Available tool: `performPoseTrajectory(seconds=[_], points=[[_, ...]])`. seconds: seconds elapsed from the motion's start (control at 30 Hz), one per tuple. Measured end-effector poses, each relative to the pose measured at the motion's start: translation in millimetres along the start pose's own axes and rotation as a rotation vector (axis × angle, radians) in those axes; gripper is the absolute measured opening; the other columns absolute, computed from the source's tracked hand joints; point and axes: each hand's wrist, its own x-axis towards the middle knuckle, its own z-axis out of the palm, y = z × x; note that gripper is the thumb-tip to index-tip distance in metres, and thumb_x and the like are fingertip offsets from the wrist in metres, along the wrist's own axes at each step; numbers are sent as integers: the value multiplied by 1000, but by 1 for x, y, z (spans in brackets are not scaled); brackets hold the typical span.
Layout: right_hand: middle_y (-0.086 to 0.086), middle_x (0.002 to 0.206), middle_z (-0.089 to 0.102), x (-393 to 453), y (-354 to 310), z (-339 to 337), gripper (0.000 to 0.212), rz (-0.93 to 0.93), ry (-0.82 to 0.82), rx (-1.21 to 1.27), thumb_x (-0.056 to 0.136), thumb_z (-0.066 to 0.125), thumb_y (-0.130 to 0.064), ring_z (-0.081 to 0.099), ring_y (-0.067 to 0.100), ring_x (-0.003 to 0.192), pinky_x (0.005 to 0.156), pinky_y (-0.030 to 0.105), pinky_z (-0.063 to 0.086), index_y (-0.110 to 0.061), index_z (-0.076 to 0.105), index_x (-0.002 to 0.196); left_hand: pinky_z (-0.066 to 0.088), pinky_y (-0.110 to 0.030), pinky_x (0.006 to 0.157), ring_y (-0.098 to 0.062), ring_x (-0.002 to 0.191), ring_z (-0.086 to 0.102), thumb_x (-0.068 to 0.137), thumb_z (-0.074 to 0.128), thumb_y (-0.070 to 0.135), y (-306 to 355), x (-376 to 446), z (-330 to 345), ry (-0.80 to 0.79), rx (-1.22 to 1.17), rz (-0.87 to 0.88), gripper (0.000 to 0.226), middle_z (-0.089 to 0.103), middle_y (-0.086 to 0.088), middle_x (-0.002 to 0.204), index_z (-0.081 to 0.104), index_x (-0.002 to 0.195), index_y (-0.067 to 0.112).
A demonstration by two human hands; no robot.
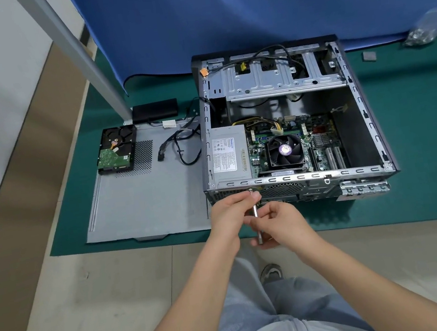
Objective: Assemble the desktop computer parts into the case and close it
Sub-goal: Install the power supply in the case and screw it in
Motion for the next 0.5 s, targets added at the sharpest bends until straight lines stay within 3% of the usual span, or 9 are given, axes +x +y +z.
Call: performPoseTrajectory(seconds=[0.17, 0.33, 0.5], points=[[6, 60, 62, -2, 0, 1, 13, -7, -17, 60, 91, 63, -7, 64, 21, 48, 56, 37, 57, -3, 54, 82, 48, -24, 65, -16, 84, 68, 82, 74, 27, 4, -1, -2, -56, 54, -34, 12, 75, 4, 86, 72, 88, 18], [9, 62, 59, -1, -3, 5, 17, 31, -76, 124, 99, 47, -8, 61, 19, 46, 50, 30, 56, -2, 56, 87, 48, -25, 67, -7, 60, 64, 85, 68, 18, 11, 0, -5, -79, 123, -61, 9, 75, -1, 85, 73, 89, 11], [9, 58, 57, -2, -4, 1, 21, 55, -74, 164, 84, 71, -6, 63, 24, 48, 50, 32, 56, -5, 51, 78, 53, -22, 77, -14, 82, 68, 79, 75, 14, 7, 0, -4, -26, 88, 34, 4, 75, 1, 79, 74, 77, 13]])
